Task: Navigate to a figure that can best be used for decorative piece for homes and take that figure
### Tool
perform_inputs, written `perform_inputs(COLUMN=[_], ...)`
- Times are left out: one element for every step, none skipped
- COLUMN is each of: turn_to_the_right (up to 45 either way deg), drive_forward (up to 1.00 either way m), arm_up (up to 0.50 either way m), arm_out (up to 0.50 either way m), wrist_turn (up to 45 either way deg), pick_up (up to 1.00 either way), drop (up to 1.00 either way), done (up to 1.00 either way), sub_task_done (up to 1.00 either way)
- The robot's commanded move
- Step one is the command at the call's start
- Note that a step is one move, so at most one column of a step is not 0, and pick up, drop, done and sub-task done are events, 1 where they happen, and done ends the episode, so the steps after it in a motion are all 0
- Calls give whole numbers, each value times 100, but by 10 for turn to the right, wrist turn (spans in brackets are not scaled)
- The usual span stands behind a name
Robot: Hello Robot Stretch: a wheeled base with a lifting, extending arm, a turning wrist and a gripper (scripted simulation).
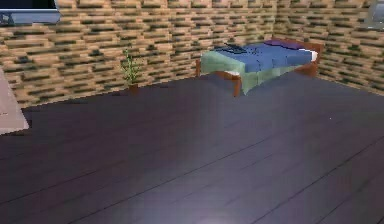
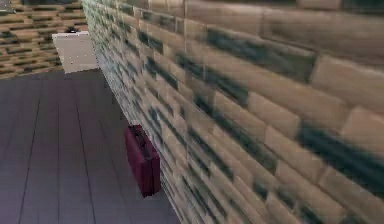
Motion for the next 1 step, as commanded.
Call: perform_inputs(turn_to_the_right=[-300], drive_forward=[0], arm_up=[0], arm_out=[0], wrist_turn=[0], pick_up=[0], drop=[0], done=[0], sub_task_done=[0])
